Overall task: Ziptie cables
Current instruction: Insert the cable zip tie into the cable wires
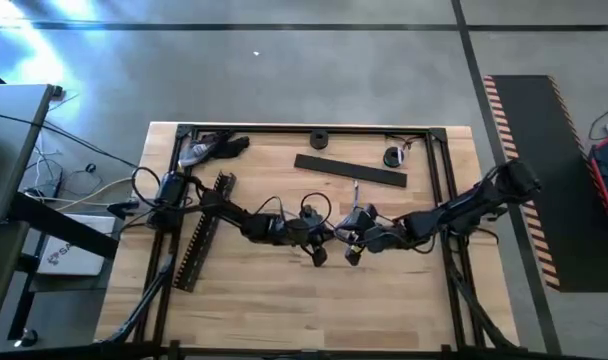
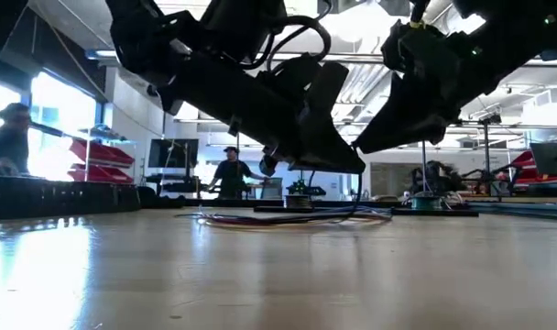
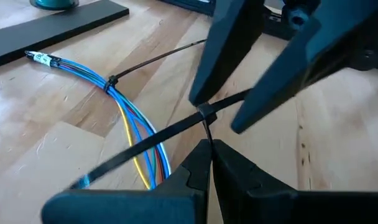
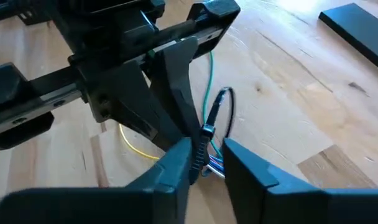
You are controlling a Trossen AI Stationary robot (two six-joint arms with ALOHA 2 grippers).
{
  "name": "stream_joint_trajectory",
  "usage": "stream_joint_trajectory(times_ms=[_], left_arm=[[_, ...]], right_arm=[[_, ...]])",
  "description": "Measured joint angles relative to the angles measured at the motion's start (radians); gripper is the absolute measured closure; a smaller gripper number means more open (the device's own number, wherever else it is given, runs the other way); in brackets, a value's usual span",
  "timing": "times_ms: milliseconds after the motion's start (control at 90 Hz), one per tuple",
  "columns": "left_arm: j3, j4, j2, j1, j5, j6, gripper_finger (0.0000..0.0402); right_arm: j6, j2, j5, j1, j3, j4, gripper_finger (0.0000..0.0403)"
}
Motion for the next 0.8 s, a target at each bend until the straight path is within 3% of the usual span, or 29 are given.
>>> stream_joint_trajectory(times_ms=[89, 311, 589, 711, 800], left_arm=[[0.000, -0.001, 0.000, 0.000, 0.000, 0.000, 0.0402], [0.000, -0.006, 0.000, 0.000, 0.033, 0.036, 0.0393], [0.000, -0.003, -0.010, 0.025, 0.276, 0.043, 0.0287], [-0.001, -0.001, -0.049, 0.033, 0.291, 0.077, 0.0260], [-0.001, 0.000, -0.081, 0.035, 0.242, 0.124, 0.0257]], right_arm=[[-0.001, 0.000, 0.001, 0.000, 0.000, -0.001, 0.0393], [0.024, 0.000, 0.036, 0.011, 0.000, -0.011, 0.0401], [0.047, 0.000, 0.043, 0.011, 0.000, -0.081, 0.0402], [0.013, 0.000, 0.044, 0.014, 0.000, -0.088, 0.0402], [-0.037, 0.000, 0.068, 0.028, 0.000, -0.086, 0.0403]])
